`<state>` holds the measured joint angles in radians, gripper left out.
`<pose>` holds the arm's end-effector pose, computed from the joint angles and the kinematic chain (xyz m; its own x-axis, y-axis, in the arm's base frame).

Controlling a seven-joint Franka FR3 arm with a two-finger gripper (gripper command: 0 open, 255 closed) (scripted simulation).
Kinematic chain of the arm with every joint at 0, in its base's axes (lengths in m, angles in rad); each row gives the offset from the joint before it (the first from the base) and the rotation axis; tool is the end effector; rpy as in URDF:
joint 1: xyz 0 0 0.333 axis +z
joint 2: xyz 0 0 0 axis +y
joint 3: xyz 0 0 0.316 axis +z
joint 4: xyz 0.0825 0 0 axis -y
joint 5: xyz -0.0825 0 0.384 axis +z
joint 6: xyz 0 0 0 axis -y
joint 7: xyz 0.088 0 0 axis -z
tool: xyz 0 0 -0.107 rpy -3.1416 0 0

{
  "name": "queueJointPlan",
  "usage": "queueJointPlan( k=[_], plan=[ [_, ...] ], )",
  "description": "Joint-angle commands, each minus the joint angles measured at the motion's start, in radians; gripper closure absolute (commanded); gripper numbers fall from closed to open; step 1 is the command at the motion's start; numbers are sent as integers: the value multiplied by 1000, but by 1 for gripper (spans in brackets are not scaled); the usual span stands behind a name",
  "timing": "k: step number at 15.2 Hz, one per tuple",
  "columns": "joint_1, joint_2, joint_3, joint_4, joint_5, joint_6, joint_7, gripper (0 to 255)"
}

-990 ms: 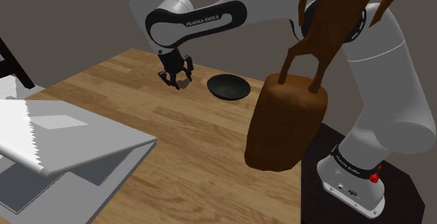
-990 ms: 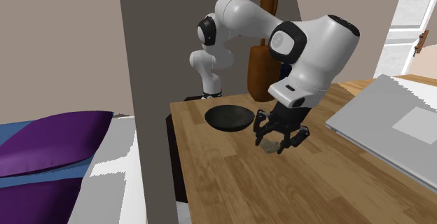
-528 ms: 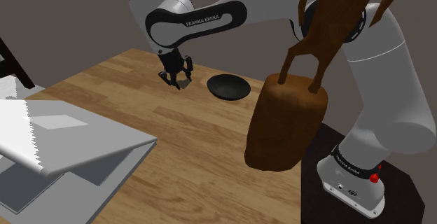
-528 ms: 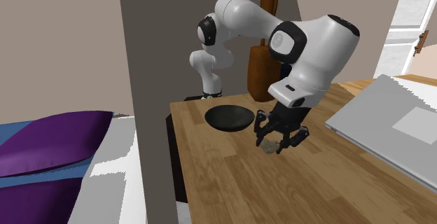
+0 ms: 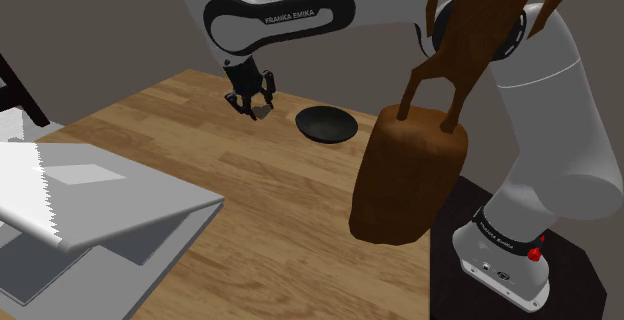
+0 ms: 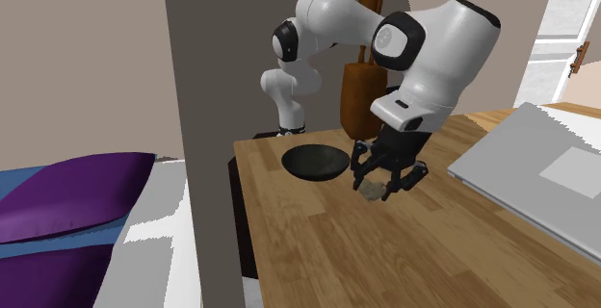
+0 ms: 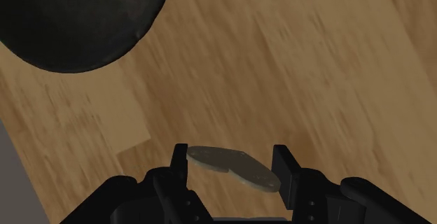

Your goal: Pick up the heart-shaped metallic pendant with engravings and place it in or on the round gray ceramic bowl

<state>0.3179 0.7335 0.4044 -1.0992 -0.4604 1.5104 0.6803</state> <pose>0.6190 0.3648 0.3888 0.9956 0.0037 -0.0940 0.0328 -0.9500 0.3105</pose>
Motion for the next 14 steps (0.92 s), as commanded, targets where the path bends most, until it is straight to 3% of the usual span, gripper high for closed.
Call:
queueJointPlan(
  k=[1,14],
  plan=[
    [5,-1,0,24,1,-24,-7,255],
    [61,36,-12,272,-10,-217,-64,255]
  ],
)
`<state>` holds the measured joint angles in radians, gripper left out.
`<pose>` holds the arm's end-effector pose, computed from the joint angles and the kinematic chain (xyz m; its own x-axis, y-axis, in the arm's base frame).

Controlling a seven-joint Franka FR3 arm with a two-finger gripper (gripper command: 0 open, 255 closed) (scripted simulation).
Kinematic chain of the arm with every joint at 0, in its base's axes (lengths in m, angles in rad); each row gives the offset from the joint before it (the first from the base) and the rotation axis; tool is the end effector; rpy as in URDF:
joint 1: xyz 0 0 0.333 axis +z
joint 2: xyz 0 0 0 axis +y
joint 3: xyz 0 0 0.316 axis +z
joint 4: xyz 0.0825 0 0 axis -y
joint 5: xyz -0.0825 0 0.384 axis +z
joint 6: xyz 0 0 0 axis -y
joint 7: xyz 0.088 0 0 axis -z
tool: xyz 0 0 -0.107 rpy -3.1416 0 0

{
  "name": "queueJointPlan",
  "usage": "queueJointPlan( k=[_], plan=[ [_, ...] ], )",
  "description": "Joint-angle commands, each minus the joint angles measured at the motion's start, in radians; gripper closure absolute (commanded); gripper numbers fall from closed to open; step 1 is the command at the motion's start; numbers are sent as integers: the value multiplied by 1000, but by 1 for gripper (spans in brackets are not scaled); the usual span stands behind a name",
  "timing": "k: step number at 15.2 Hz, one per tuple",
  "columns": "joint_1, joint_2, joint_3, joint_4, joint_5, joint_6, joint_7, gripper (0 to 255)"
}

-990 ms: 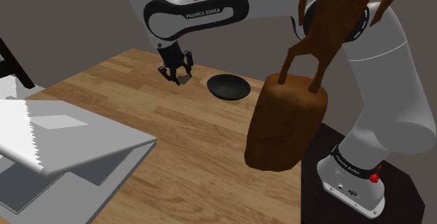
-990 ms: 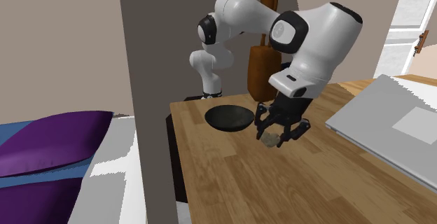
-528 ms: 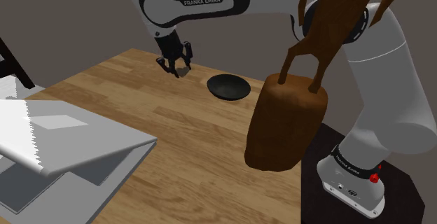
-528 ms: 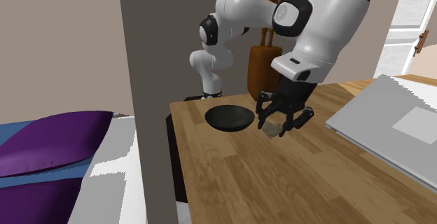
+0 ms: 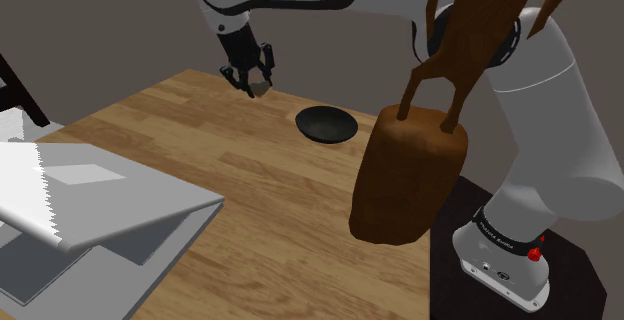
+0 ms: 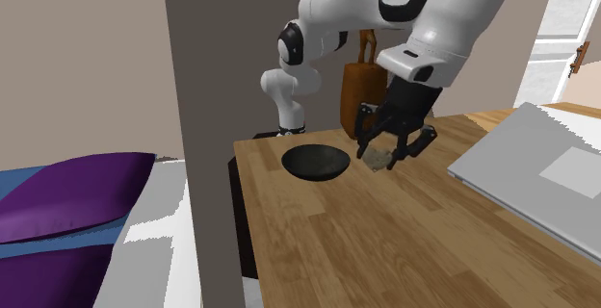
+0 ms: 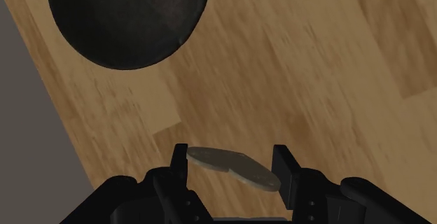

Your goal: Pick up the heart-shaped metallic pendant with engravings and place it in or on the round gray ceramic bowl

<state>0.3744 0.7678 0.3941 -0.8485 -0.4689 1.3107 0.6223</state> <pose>0.6195 0.3658 0.4610 0.9956 0.0037 -0.0940 0.0329 -0.9500 0.3107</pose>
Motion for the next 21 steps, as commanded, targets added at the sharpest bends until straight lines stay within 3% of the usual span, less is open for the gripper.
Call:
queueJointPlan(
  k=[1,3,5,7,14,17,21],
  plan=[
    [12,11,-4,51,-4,-37,-12,255],
    [28,31,-9,112,-10,-73,-25,255],
    [-69,-144,27,-192,31,43,8,255],
    [-135,-267,45,-387,65,116,13,255],
    [-281,-611,54,-852,178,282,-53,255],
    [-317,-743,40,-1005,222,328,-102,255],
    [-318,-750,36,-1052,223,369,-98,255]
  ],
)
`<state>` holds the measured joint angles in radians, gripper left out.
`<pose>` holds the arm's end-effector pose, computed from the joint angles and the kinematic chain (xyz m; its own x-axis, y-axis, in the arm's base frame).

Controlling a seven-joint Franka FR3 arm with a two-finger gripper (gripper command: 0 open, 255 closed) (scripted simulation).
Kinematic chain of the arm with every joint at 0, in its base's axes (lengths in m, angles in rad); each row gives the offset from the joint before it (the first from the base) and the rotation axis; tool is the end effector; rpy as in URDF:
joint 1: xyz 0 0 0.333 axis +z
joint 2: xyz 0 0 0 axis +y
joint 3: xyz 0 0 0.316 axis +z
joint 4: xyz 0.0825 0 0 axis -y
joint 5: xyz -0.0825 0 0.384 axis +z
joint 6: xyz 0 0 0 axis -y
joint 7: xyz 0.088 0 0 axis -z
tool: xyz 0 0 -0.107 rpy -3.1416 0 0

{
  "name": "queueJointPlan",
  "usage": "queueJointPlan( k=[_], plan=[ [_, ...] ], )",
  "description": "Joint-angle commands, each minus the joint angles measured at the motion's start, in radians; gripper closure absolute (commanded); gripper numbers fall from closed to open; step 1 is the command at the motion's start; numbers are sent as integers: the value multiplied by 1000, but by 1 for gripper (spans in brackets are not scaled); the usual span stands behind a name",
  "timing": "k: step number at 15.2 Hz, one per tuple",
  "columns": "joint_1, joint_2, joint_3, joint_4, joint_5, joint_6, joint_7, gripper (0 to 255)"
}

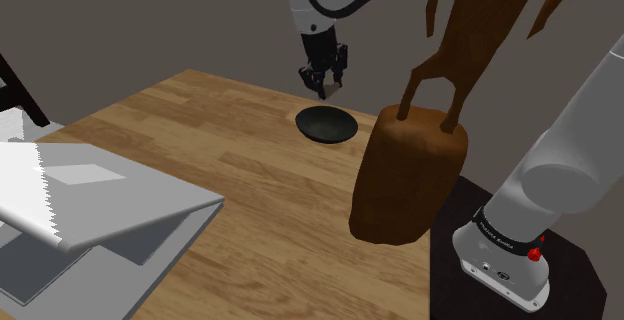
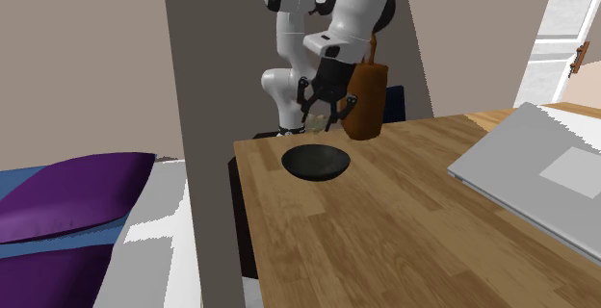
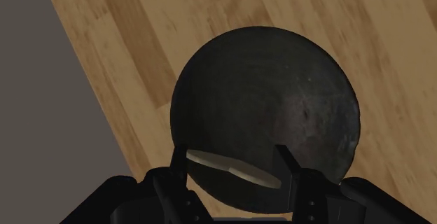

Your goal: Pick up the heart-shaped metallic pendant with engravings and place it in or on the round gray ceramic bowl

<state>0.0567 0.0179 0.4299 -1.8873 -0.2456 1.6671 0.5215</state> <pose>0.4881 0.2300 0.4781 0.9955 0.0036 -0.0945 0.0330 -0.9499 0.3110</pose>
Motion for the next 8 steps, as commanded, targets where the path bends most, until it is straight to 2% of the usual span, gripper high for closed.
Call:
queueJointPlan(
  k=[1,8],
  plan=[
    [0,2,0,-24,-2,25,6,255],
    [0,27,-1,-91,-15,111,32,255]
  ],
)
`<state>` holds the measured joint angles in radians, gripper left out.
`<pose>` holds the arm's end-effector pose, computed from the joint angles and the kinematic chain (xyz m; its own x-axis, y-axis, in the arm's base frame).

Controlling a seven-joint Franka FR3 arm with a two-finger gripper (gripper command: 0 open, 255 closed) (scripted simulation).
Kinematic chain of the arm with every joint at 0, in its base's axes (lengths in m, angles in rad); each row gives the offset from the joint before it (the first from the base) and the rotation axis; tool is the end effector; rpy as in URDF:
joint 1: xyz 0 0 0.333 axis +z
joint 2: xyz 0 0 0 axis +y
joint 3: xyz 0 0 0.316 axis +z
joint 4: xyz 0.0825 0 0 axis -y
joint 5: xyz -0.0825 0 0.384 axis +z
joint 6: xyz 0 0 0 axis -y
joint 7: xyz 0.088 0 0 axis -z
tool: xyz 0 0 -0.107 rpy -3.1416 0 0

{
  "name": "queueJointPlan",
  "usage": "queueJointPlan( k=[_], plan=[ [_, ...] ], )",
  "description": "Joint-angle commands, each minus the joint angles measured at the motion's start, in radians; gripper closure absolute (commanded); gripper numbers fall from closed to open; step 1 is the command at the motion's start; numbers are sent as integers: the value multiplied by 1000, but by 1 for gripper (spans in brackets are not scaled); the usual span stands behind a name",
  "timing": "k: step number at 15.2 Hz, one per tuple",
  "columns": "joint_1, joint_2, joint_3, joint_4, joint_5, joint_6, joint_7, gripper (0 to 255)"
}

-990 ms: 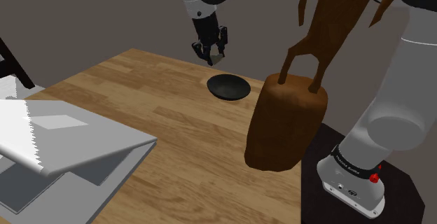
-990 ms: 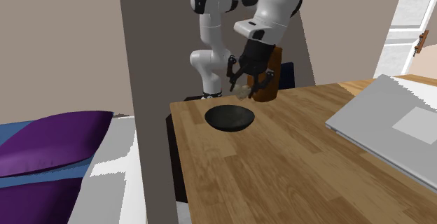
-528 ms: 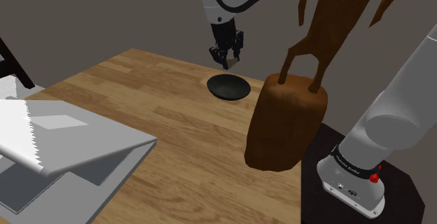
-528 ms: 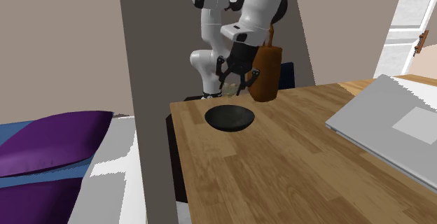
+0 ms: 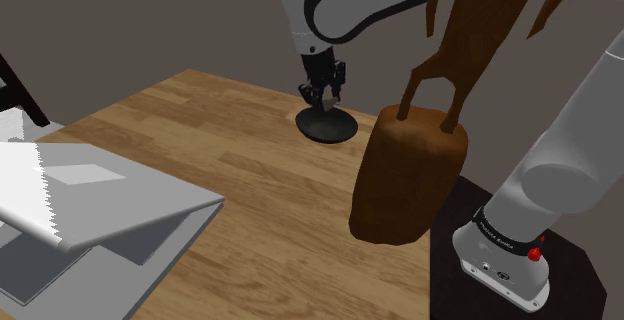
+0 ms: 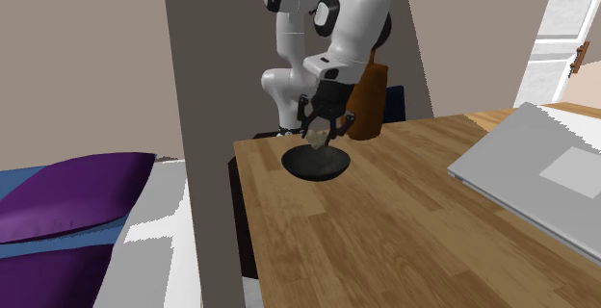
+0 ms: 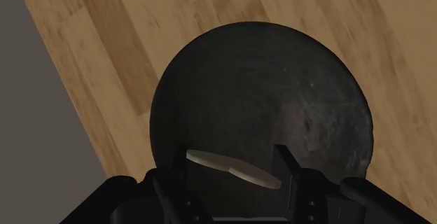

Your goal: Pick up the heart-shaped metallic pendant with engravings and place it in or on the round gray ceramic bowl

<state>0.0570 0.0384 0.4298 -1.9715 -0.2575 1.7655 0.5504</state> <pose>0.4864 0.2301 0.4360 0.9955 0.0035 -0.0949 0.0330 -0.9498 0.3110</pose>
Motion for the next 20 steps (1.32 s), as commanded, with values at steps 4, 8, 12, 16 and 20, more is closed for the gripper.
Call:
queueJointPlan(
  k=[4,8,12,16,20],
  plan=[
    [0,23,-1,-37,-13,56,18,255],
    [0,23,-1,-37,-13,56,18,255],
    [0,23,-1,-37,-13,56,18,0],
    [0,23,-1,-37,-13,56,18,0],
    [12,23,9,60,-3,-43,13,0]
  ],
)
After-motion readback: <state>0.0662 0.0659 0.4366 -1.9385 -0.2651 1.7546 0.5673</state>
